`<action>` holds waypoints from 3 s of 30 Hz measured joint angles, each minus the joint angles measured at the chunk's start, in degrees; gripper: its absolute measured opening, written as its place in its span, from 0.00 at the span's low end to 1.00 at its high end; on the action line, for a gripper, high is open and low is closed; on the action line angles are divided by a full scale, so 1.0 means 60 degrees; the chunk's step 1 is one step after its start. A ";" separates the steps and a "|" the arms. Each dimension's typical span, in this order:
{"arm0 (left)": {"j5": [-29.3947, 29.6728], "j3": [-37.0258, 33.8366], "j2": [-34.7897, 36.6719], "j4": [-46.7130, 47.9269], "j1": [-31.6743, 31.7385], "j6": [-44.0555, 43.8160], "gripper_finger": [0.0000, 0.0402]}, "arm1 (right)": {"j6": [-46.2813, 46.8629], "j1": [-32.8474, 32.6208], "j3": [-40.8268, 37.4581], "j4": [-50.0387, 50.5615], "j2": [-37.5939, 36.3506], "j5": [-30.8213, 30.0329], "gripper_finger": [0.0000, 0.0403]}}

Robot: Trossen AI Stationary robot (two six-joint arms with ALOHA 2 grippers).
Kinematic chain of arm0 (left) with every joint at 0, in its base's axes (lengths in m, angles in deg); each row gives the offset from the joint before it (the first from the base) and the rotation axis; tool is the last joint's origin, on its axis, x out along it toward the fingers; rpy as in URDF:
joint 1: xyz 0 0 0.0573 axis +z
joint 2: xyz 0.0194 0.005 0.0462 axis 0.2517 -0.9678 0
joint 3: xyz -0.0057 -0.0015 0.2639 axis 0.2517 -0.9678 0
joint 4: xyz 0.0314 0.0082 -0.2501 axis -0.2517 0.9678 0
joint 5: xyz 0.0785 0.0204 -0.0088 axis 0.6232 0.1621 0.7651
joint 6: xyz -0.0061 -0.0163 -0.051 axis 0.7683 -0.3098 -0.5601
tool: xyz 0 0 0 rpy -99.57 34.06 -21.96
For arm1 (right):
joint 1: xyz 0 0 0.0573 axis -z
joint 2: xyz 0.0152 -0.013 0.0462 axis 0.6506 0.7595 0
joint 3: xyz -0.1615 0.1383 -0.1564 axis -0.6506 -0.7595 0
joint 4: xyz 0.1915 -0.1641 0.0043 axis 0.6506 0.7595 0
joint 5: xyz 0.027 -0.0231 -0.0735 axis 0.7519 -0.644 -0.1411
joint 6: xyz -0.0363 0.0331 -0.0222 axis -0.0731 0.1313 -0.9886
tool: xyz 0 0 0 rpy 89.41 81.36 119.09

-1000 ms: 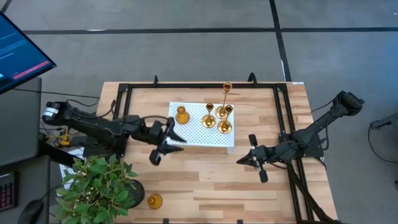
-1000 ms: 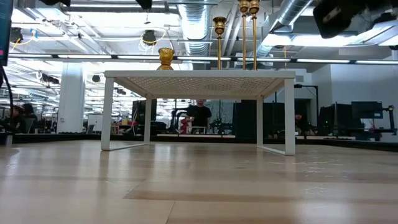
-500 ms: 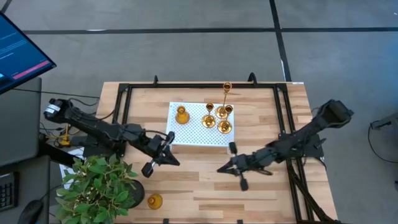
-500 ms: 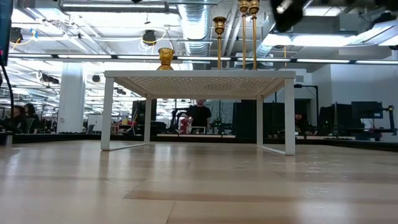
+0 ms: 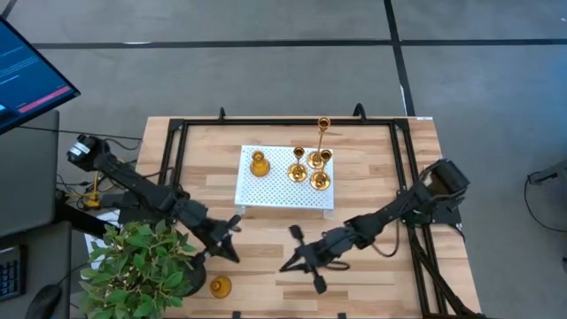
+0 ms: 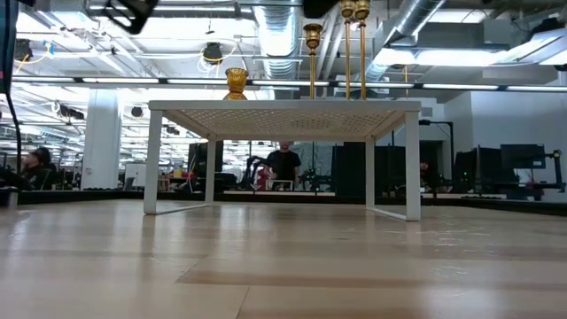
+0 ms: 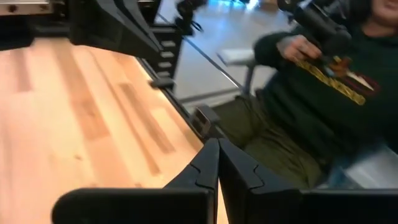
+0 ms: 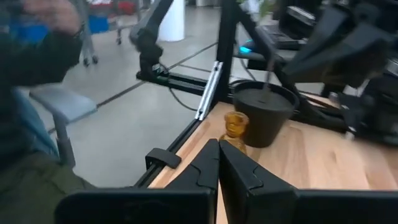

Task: Pick & Place candle stick holders
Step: Put the brown vase candle holder on the shelf

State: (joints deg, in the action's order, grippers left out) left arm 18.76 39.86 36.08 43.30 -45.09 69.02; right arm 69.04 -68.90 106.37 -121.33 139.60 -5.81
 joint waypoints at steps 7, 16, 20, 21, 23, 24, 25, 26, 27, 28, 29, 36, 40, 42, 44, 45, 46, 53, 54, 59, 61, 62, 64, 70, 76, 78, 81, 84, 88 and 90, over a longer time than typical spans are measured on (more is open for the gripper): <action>0.0256 -0.0209 0.0000 -0.0098 -0.0520 0.0080 0.02 | -0.1183 0.0167 0.1604 0.0033 0.1643 0.0252 0.00; -0.0683 -0.0209 0.0000 -0.0044 -0.0605 -0.0494 0.02 | -0.1099 0.0866 0.3404 0.0063 0.3129 0.1699 0.00; -0.0897 -0.0209 0.0000 0.0048 -0.0894 -0.0567 0.02 | -0.0673 0.1053 0.3612 0.0147 0.3337 0.1822 0.00; -0.0928 -0.0209 0.0000 0.0053 -0.1001 -0.0568 0.02 | -0.0676 0.1086 0.3616 0.0160 0.3337 0.1824 0.00; -0.0936 -0.0209 -0.0001 0.0153 -0.1235 -0.0568 0.02 | -0.0651 0.1148 0.3629 0.0251 0.3333 0.1817 0.00; -0.0939 -0.0213 -0.0004 0.0172 -0.1363 -0.0571 0.02 | -0.0591 0.1171 0.3627 0.0282 0.3333 0.1823 0.00; -0.0938 -0.0214 -0.0004 0.0168 -0.1501 -0.0568 0.02 | -0.0536 0.1172 0.3627 0.0281 0.3333 0.1820 0.00; -0.0926 -0.0246 -0.0004 0.0129 -0.1631 -0.0569 0.02 | -0.0534 0.1170 0.3627 0.0277 0.3333 0.1820 0.00; -0.0861 -0.0312 -0.0004 0.0091 -0.1749 -0.0572 0.02 | -0.0534 0.1169 0.3627 0.0276 0.3328 0.1820 0.00; -0.0701 -0.0407 -0.0004 0.0085 -0.1857 -0.0575 0.02 | -0.0532 0.1169 0.3627 0.0307 0.3326 0.1822 0.00; -0.0470 -0.0521 -0.0004 0.0027 -0.1960 -0.0573 0.02 | -0.0530 0.1164 0.3627 0.0373 0.3326 0.1822 0.00; 0.0729 -0.1066 -0.0007 -0.0499 -0.2174 -0.0508 0.02 | -0.0588 0.0913 0.3627 0.0380 0.3270 0.1279 0.00; 0.0765 -0.1080 -0.0007 -0.0981 -0.2174 -0.0025 0.02 | -0.0985 0.0640 0.3627 0.0382 0.3268 0.0371 0.00; 0.0811 -0.1080 -0.0007 -0.0994 -0.2174 0.0251 0.01 | -0.1079 0.0525 0.3627 0.0379 0.3268 -0.0128 0.00; 0.0814 -0.1080 -0.0108 -0.1040 -0.2174 0.0332 0.01 | -0.1102 0.0445 0.3627 0.0393 0.3268 -0.0555 0.00; 0.0821 -0.1080 -0.0202 -0.1055 -0.2175 0.0334 0.01 | -0.1108 0.0408 0.3627 0.0390 0.3268 -0.0726 0.00; 0.0806 -0.1080 -0.0325 -0.1052 -0.2185 0.0300 0.01 | -0.1109 0.0372 0.3627 0.0390 0.3268 -0.0872 0.00; 0.0228 -0.1083 -0.1718 -0.1157 -0.2189 -0.1220 0.02 | -0.1103 0.0211 0.3616 0.1511 0.2653 -0.1519 0.00; 0.0141 -0.1083 -0.1911 -0.1256 -0.2190 -0.1443 0.02 | -0.1106 0.0184 0.3616 0.1569 0.2583 -0.1591 0.00; -0.0198 -0.1087 -0.2324 -0.1409 -0.2189 -0.2479 0.02 | -0.1110 0.0066 0.3617 0.1868 0.2254 -0.1830 0.00; -0.0376 -0.1087 -0.2321 -0.1462 -0.2189 -0.2723 0.02 | -0.1110 0.0015 0.3616 0.2047 0.2204 -0.1830 0.00; -0.0456 -0.1087 -0.2308 -0.1474 -0.2191 -0.2843 0.02 | -0.1110 0.0015 0.3616 0.2079 0.2204 -0.1830 0.00; -0.0476 -0.1087 -0.2231 -0.1471 -0.2203 -0.3047 0.02 | -0.1110 0.0015 0.3616 0.2134 0.2204 -0.1830 0.00; -0.0402 -0.1087 -0.2218 -0.1494 -0.2215 -0.4387 0.01 | -0.1106 0.0032 0.3616 0.2371 0.2200 -0.1834 0.00; -0.0316 -0.1087 -0.2218 -0.1286 -0.2210 -0.4757 0.01 | -0.1110 -0.0040 0.3616 0.2371 0.2200 -0.1830 0.00; -0.0327 -0.1084 -0.2218 -0.0946 -0.2210 -0.5031 0.01 | -0.1110 -0.0036 0.3616 0.2380 0.2200 -0.1830 0.00; -0.0277 -0.1058 -0.2196 -0.0592 -0.2210 -0.5266 0.01 | -0.1110 -0.0036 0.3616 0.2386 0.2200 -0.1830 0.00; -0.0181 -0.1054 -0.2193 -0.0551 -0.2211 -0.5197 0.01 | -0.1110 -0.0029 0.3616 0.2386 0.2200 -0.1830 0.00; 0.0583 -0.1051 -0.2193 -0.0520 -0.2218 -0.4999 0.01 | -0.1110 -0.0033 0.3616 0.2393 0.2200 -0.1830 0.00; 0.1069 -0.1051 -0.2189 -0.0520 -0.2209 -0.4623 0.01 | -0.1110 -0.0031 0.3616 0.2393 0.2200 -0.1830 0.00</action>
State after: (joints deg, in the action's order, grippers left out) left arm 25.17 33.55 22.94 40.18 -58.34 41.28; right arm 62.39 -69.09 128.06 -106.97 152.81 -16.79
